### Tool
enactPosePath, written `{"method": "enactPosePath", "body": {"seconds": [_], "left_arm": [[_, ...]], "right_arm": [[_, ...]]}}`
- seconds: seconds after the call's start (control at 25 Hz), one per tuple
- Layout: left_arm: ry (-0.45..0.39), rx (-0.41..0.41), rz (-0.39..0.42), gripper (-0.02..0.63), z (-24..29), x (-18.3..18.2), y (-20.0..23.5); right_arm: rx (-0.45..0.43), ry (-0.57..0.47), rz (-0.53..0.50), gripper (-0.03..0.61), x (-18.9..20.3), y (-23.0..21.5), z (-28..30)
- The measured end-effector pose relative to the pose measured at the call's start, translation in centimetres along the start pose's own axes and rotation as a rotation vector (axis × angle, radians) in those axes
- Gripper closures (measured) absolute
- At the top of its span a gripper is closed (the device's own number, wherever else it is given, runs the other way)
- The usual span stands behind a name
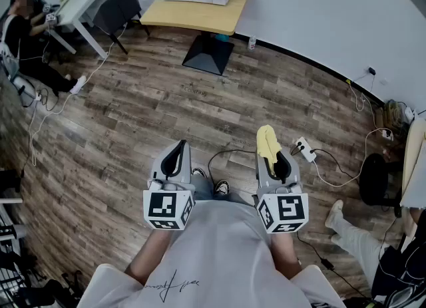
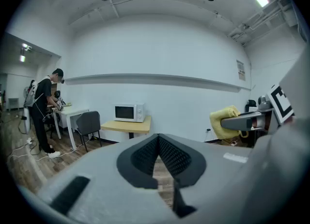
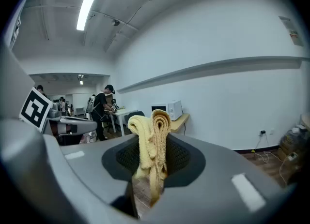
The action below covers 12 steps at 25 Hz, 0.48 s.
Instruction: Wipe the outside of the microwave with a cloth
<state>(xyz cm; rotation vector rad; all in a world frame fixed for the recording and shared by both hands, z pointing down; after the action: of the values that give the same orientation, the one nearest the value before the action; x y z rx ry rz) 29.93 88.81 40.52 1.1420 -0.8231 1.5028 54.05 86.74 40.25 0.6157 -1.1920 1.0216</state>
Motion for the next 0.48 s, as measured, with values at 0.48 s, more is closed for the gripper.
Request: {"method": "enactPosePath", "body": {"seconds": [0.48], "left_arm": [[0.034,-0.042,-0.018,0.623,0.4,0.6,0.1]], "right_arm": [[-0.016,0.056,0.042,0.468,1.1,-1.3,1.1]]}}
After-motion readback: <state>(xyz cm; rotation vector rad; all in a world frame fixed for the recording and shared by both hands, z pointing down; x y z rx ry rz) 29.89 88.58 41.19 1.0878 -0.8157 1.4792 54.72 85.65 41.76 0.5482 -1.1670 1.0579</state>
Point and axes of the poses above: the fingertips, and each gripper's own axes: z forward along the fingers, y to its left, x out of its underside, the point moved 8 cm from there along -z, backward along the fingers, and after that the axes turned 2 degrees about y, right-handed, at the moved point
